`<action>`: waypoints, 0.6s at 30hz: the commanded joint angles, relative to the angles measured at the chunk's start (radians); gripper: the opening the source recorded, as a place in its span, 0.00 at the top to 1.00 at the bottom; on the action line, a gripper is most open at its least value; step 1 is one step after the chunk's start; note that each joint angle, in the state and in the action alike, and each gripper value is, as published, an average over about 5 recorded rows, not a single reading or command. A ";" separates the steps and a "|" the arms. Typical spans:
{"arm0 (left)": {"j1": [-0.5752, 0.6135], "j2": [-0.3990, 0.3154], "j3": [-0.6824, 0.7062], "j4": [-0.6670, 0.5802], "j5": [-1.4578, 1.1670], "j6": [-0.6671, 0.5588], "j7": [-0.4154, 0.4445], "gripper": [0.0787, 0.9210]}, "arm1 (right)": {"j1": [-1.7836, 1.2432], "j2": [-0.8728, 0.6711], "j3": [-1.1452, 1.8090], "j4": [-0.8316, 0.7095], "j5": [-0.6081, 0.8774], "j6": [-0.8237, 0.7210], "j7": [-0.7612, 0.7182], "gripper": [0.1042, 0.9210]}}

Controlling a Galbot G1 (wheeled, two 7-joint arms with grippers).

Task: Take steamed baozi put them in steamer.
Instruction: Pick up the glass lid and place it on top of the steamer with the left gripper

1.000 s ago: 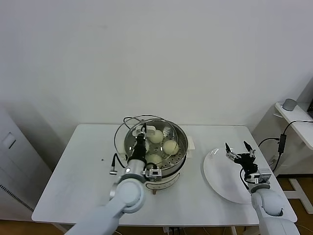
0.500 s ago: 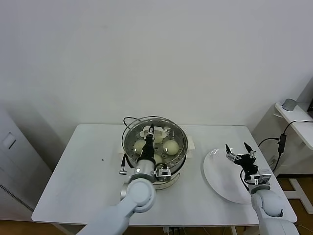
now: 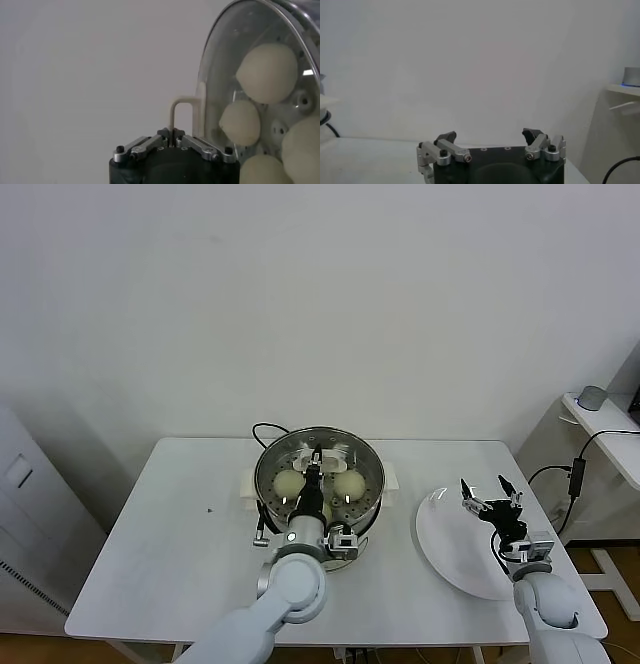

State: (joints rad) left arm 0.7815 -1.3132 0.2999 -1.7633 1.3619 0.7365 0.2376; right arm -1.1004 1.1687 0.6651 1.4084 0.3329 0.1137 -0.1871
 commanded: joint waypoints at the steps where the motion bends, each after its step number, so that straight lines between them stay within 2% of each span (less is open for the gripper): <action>1: 0.003 -0.009 -0.002 0.009 0.001 0.044 -0.001 0.97 | -0.002 0.001 0.002 -0.001 -0.002 0.003 -0.002 0.12; 11: 0.022 0.004 -0.008 -0.025 -0.040 0.049 -0.003 0.94 | -0.004 0.001 0.005 -0.004 -0.009 0.008 -0.007 0.12; 18: 0.048 0.032 -0.047 -0.104 -0.117 0.047 -0.020 0.72 | -0.004 0.009 0.002 -0.008 -0.017 0.010 -0.011 0.12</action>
State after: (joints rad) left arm 0.8121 -1.3002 0.2824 -1.7933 1.3187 0.7362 0.2258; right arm -1.1046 1.1758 0.6686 1.4015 0.3179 0.1229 -0.1972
